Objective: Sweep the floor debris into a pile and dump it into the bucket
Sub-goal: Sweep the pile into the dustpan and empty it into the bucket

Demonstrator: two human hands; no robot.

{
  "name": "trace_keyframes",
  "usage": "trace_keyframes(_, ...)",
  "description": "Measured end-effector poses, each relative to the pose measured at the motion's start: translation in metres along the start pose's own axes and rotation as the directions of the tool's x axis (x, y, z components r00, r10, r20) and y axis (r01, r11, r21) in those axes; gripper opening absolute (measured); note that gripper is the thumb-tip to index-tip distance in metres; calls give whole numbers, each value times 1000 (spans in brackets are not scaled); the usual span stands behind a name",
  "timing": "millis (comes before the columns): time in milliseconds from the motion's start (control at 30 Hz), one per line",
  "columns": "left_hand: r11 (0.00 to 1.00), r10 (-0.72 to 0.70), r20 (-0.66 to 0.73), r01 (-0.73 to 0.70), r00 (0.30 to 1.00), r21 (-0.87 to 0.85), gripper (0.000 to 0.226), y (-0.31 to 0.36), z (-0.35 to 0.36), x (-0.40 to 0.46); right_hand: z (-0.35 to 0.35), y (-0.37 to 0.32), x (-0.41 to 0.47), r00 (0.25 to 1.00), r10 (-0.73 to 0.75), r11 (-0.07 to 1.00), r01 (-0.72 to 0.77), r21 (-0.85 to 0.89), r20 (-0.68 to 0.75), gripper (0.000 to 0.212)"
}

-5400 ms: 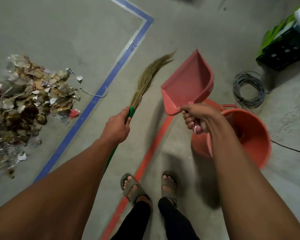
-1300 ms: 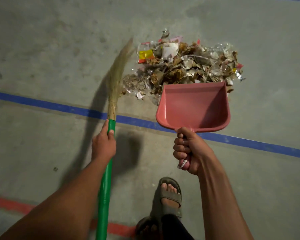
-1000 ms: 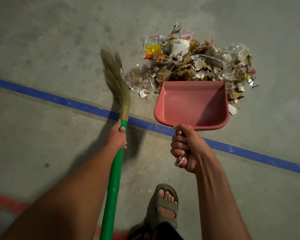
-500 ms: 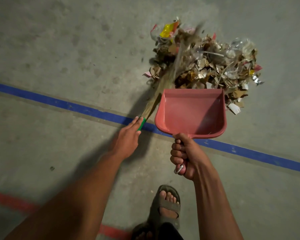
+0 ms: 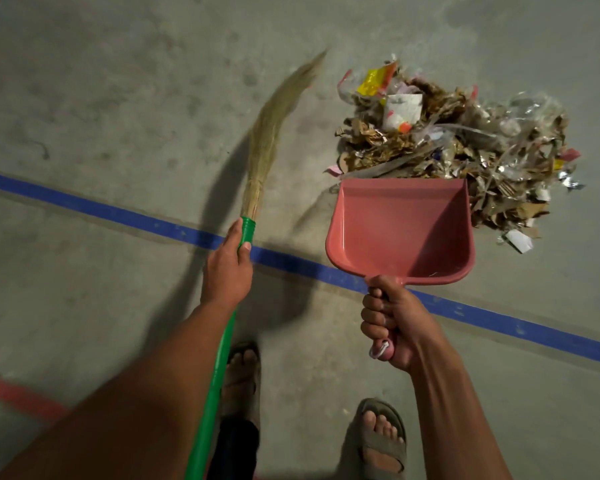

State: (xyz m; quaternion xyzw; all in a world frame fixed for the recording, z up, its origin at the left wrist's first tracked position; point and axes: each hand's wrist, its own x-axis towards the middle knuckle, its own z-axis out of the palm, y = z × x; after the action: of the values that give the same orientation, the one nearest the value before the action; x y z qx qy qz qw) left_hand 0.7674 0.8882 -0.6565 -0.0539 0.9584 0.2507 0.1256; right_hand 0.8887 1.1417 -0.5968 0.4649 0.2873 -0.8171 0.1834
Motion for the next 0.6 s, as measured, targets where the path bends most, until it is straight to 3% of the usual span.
trace_keyframes(167, 946, -322, 56, 324, 945, -26, 54, -49, 11, 75, 30, 6, 27, 1000, -15, 999, 15, -36, 7, 31)
trace_keyframes(233, 938, -342, 129, 346, 931, -9, 52, -55, 20, 93, 40, 10, 38, 1000, -19, 999, 19, -45, -11, 30)
trace_keyframes(300, 960, -278, 213, 279, 937, 26, 52, -53, 27, 97, 48, 15, 45, 999, -20, 999, 19, -29, -41, 30)
trace_keyframes(433, 993, -23, 385, -24, 923, 116, 54, -44, 23, 98, 70, 25, 49, 996, -6, 1000, 7, 10, -87, 29)
trace_keyframes(600, 956, 277, 434, -293, 857, -32, 58, -33, -17, 95, 99, 23, 32, 991, 4, 1000, 0, 30, -135, 30)
